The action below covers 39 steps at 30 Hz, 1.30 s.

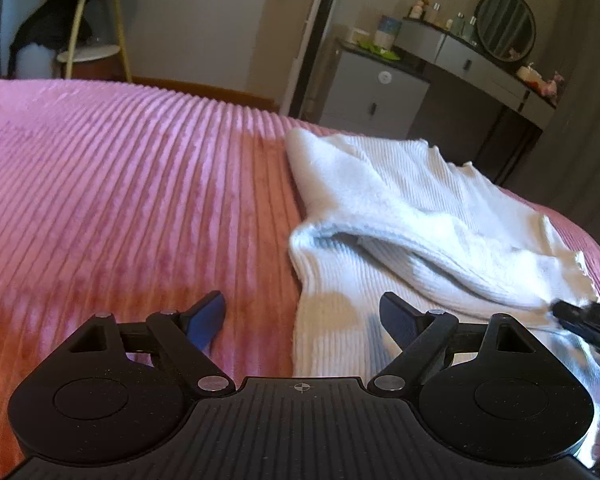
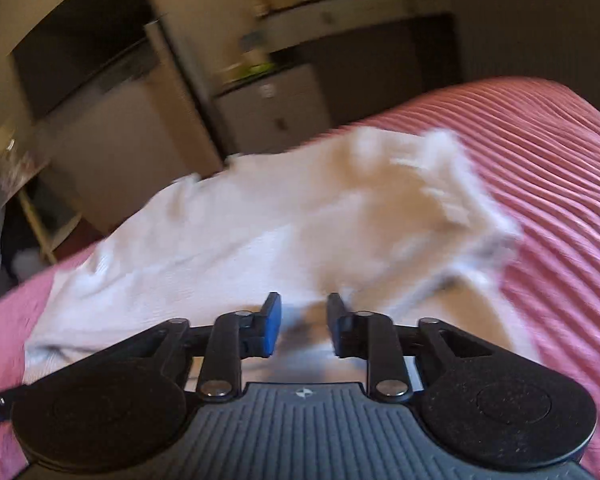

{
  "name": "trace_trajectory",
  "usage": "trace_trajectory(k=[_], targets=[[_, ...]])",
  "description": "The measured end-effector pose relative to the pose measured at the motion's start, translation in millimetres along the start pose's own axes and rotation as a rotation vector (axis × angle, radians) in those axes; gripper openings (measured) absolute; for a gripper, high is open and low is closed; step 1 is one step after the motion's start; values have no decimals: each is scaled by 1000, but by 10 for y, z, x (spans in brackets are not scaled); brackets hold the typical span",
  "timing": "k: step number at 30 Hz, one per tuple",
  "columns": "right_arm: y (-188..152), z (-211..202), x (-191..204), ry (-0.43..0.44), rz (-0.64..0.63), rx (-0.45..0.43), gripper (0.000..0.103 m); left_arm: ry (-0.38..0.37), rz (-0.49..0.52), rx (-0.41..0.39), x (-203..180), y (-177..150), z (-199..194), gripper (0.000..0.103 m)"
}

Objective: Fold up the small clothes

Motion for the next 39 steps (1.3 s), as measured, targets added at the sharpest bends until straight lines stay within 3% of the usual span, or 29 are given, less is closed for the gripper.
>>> trace_trajectory(k=[5,9,12,18,23,26,28,30,36,37,39], targets=[[-85,-511,-344,-105,-37,19,31,-7,50,-10,-45,-43,5,90],[-366,-1068,-602,-35,17,129,33,-14,87,17,-39,-183,-102,90],[-533,-1445,-770,-65,-24,183,53,-19,114,77,-66,-325,-256,90],[-906,-1842,-1044,-29,8,319,54,-21,130,241,-51,-844,-722,90],[-1021,-1987,-1122,19,17,358,44,-43,10,349,22,-1144,-981,87],[-1095,-2015,-1104,11,-26,373,35,-15,8,385,50,-1227,-1036,81],[-1116,-2013,-1109,14,-36,384,20,4,14,399,53,-1276,-1066,78],[-1102,-2021,-1123,29,-25,385,12,14,25,410,43,-1300,-1086,72],[-1106,-2075,-1185,70,24,376,10,-9,21,431,1,-1346,-1118,41],[-1111,-2078,-1197,70,39,374,11,-30,8,445,-10,-1364,-1118,29],[-1128,-2080,-1224,69,45,386,13,-40,-9,472,-8,-1408,-1140,29]])
Point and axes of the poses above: each gripper's, at about its wrist camera, not at the fingertips, and z roughly the way its jaws point, x to its left, y to its top, the point moved 10 cm from there along z, roughly the way its jaws point, and after that the axes turned 9 degrees about z, right-handed, at the moved point
